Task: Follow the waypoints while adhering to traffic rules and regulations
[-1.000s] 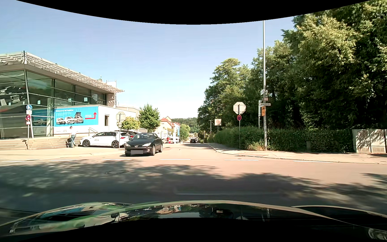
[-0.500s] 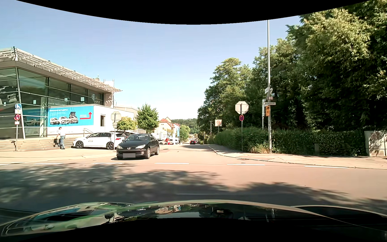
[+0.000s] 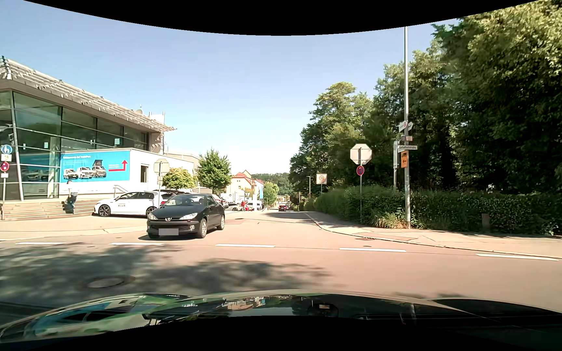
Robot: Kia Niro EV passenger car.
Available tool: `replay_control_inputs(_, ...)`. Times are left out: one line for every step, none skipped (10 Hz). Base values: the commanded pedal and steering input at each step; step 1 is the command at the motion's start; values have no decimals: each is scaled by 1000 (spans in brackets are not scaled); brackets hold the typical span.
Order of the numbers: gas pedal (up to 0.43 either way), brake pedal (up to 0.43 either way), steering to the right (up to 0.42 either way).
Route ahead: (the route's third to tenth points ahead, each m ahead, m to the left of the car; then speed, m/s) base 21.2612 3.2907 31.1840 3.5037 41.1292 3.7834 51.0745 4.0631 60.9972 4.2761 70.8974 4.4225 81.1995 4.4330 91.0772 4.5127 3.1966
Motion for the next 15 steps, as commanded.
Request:
replay_control_inputs(220, 0, -38)
replay_control_inputs(118, 0, -32)
replay_control_inputs(87, 0, -30)
replay_control_inputs(98, 0, -30)
replay_control_inputs(150, 0, -30)
replay_control_inputs(157, 0, -30)
replay_control_inputs(157, 0, -30)
replay_control_inputs(138, 0, -30)
replay_control_inputs(87, 0, -30)
replay_control_inputs(79, 0, -31)
replay_control_inputs(87, 0, -32)
replay_control_inputs(157, 0, -32)
replay_control_inputs(169, 0, -32)
replay_control_inputs(157, 0, -32)
replay_control_inputs(150, 0, -33)
